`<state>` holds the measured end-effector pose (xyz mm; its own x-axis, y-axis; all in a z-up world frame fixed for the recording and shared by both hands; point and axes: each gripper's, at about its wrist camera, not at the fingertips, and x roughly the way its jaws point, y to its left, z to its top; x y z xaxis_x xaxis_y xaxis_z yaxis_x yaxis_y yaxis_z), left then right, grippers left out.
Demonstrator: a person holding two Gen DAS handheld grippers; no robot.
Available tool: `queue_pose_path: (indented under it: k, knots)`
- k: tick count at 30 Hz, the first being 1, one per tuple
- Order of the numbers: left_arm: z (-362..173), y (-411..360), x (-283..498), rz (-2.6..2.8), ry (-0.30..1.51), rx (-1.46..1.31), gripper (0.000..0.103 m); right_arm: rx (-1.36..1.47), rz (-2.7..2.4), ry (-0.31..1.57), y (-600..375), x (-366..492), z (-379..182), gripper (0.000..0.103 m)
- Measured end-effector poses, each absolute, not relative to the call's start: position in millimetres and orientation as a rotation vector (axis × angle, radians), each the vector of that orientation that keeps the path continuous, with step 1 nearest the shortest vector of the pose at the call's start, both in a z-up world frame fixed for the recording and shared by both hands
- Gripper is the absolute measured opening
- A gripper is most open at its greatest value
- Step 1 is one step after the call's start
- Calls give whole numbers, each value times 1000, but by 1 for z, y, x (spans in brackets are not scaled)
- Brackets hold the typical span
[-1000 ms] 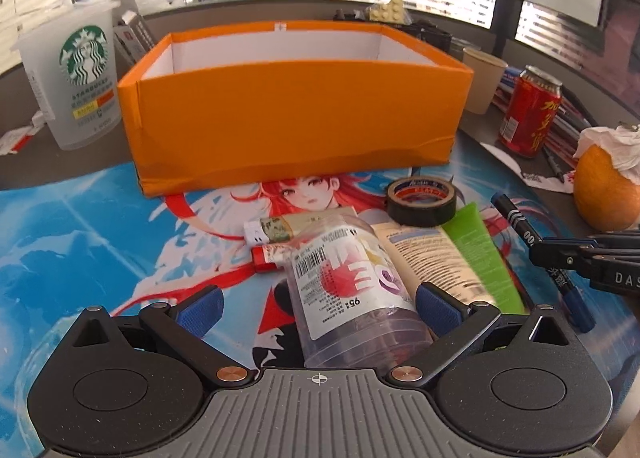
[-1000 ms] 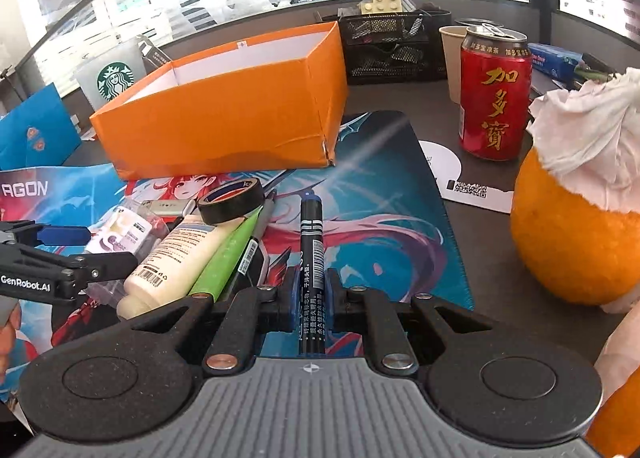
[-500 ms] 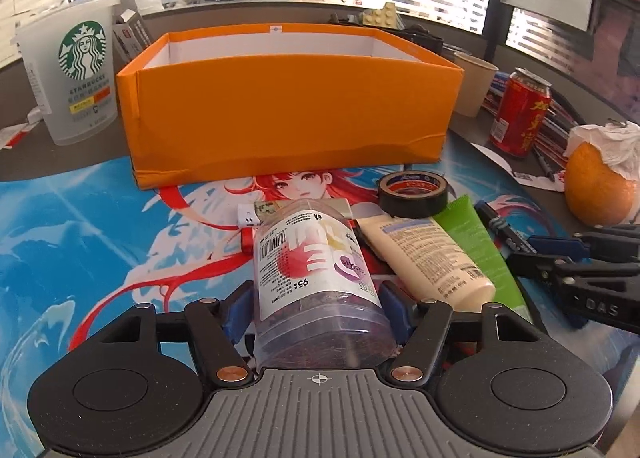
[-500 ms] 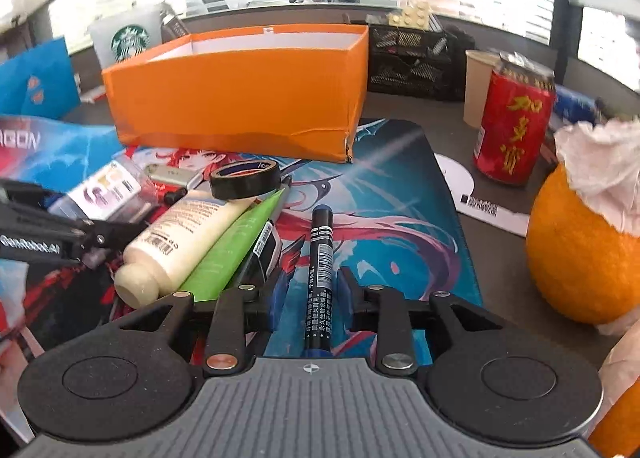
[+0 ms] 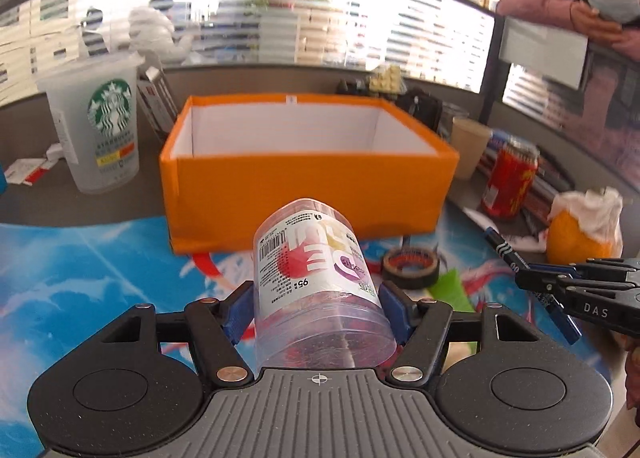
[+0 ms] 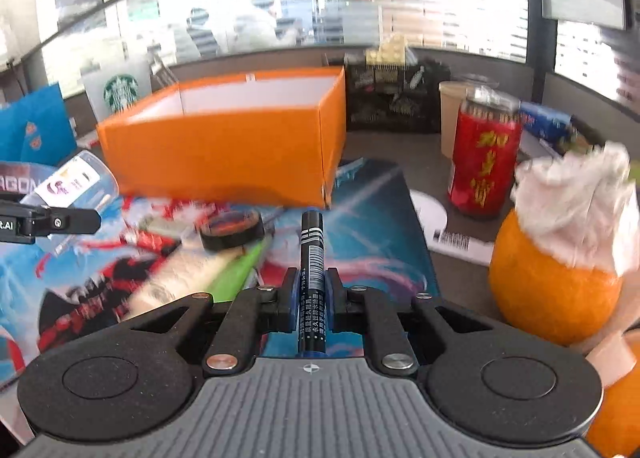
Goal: Organize rigid objects
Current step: 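Carry the jar with the left tool while the right tool carries the marker into the orange box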
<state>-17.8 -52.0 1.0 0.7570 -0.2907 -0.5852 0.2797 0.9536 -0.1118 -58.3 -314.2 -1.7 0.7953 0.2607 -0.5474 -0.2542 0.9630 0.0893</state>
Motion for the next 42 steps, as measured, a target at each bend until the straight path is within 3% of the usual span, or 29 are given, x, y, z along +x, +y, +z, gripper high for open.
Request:
queue_pose_path:
  k: [13,26,42]
  knots:
    - [43,-35,29,-310,601,-72,66,83,342,463,-301,-28,57,12]
    - [62,-43,116,-252,615,-28,66,132,460,456,-255,60,104,12]
    - [31,-35,180,-195,714,35,66,171,504,648,-210,156,77,12]
